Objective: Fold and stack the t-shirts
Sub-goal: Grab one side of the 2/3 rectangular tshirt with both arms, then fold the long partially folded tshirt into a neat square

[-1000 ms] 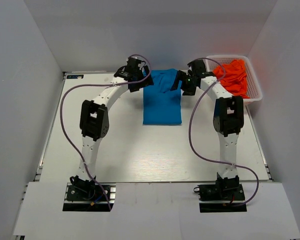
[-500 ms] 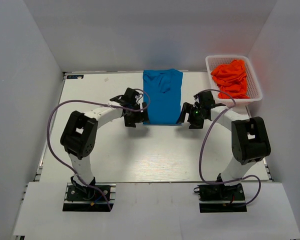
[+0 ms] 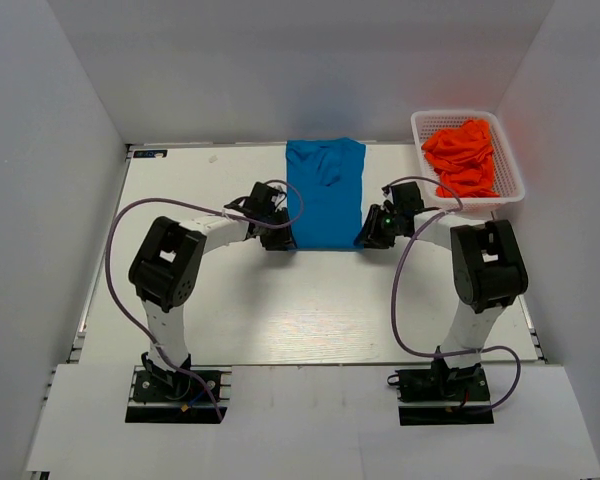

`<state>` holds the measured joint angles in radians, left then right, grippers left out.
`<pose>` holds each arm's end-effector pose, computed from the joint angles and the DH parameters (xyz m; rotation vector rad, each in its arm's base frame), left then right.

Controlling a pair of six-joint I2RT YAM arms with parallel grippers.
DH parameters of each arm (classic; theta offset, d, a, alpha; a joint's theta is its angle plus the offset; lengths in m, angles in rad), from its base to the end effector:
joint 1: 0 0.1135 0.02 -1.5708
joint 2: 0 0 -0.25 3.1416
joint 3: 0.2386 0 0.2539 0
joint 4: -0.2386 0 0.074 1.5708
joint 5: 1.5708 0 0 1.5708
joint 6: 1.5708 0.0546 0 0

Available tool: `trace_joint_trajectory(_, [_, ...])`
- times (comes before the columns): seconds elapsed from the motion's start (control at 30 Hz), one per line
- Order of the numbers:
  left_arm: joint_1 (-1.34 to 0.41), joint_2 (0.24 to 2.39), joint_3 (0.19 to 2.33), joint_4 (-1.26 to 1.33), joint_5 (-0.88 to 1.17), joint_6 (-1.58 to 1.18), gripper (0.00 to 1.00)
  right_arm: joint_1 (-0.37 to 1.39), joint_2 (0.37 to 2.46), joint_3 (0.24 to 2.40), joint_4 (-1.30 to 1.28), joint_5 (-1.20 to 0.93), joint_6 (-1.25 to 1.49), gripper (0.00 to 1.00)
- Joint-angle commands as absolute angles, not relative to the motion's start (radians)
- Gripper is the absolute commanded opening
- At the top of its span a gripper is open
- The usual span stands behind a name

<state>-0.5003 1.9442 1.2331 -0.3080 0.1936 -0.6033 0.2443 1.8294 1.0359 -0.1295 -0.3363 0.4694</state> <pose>0.3496 -0.2031 0.1221 -0.0649 2.7034 -0.6246 0.3600 0.1083 0.1213 0.1426 2.5600 0.7074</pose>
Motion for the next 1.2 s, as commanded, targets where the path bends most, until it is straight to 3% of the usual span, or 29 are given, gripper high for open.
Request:
trace_joint_trajectory(0.0, [-0.500, 1.899, 1.169, -0.221, 0.231, -0.609, 0.40, 0.242, 1.873, 1.040, -0.106, -0.337, 0.462, 0.32])
trace_joint_trajectory(0.1, [-0.500, 1.890, 1.169, -0.212, 0.232, -0.609, 0.29, 0.247, 1.884, 1.025, -0.088, -0.357, 0.462, 0.11])
trace_joint_trajectory(0.13, [-0.500, 1.899, 1.169, -0.212, 0.232, -0.620, 0.22, 0.244, 1.870, 1.017, -0.084, -0.362, 0.468, 0.05])
trace_joint_trajectory(0.17, [-0.500, 1.899, 1.169, -0.212, 0.232, -0.620, 0.02, 0.245, 1.861, 1.014, -0.083, -0.370, 0.471, 0.02])
trace_joint_trajectory(0.2, [-0.500, 1.899, 1.181, -0.228, 0.232, -0.620, 0.00, 0.245, 1.856, 1.008, -0.089, -0.371, 0.468, 0.00])
trace_joint_trajectory(0.3, [-0.509, 1.876, 1.190, -0.290, 0.241, -0.611, 0.00, 0.252, 1.795, 0.986, -0.132, -0.388, 0.446, 0.00])
trace_joint_trajectory(0.5, [-0.529, 1.561, 0.996, -0.443, 0.221, -0.649, 0.00, 0.281, 1.548, 0.853, -0.375, -0.385, 0.403, 0.00])
trace_joint_trajectory(0.6, [-0.552, 1.363, 0.901, -0.518, 0.319, -0.715, 0.00, 0.305, 1.356, 0.731, -0.506, -0.434, 0.408, 0.00])
trace_joint_trajectory(0.63, [-0.552, 1.312, 0.864, -0.540, 0.340, -0.727, 0.00, 0.317, 1.197, 0.720, -0.575, -0.445, 0.419, 0.00])
trace_joint_trajectory(0.73, [-0.565, 1.132, 0.874, -0.696, 0.331, -0.736, 0.00, 0.336, 1.025, 0.732, -0.733, -0.443, 0.439, 0.00])
trace_joint_trajectory(0.9, [-0.565, 1.057, 1.049, -0.778, 0.318, -0.746, 0.00, 0.336, 0.972, 0.909, -0.799, -0.439, 0.457, 0.00])
trace_joint_trajectory(1.17, [-0.546, 1.196, 1.175, -0.735, 0.134, -0.701, 0.00, 0.328, 1.091, 1.061, -0.713, -0.226, 0.505, 0.00])
